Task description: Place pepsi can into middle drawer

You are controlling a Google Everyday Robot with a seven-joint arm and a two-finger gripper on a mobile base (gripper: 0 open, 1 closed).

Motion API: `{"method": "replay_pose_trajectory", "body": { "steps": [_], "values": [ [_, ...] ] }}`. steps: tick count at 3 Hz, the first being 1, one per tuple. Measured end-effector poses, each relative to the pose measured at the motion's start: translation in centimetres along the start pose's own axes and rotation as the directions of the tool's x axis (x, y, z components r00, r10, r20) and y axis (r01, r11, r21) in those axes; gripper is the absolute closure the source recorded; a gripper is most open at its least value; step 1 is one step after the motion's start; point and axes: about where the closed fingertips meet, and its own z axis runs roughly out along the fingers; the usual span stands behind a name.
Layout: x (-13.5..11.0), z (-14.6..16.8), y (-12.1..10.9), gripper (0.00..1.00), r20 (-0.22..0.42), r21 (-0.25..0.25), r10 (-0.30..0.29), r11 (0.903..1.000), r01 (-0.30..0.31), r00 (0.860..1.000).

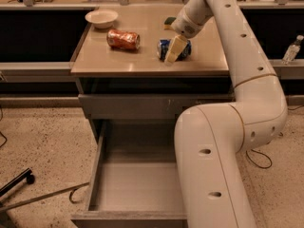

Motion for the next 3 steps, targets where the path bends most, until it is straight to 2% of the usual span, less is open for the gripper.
{"method": "replay_pose_trajectory", "body": {
  "steps": [1,3],
  "values": [
    [0.79,0.42,0.37,0.19,0.025,-0.021,0.026,0.9995,-0.025,0.999],
    [0.44,1.25,-0.17,0.64,0.033,-0.006,0.025,0.9997,-0.024,0.999]
  ]
}}
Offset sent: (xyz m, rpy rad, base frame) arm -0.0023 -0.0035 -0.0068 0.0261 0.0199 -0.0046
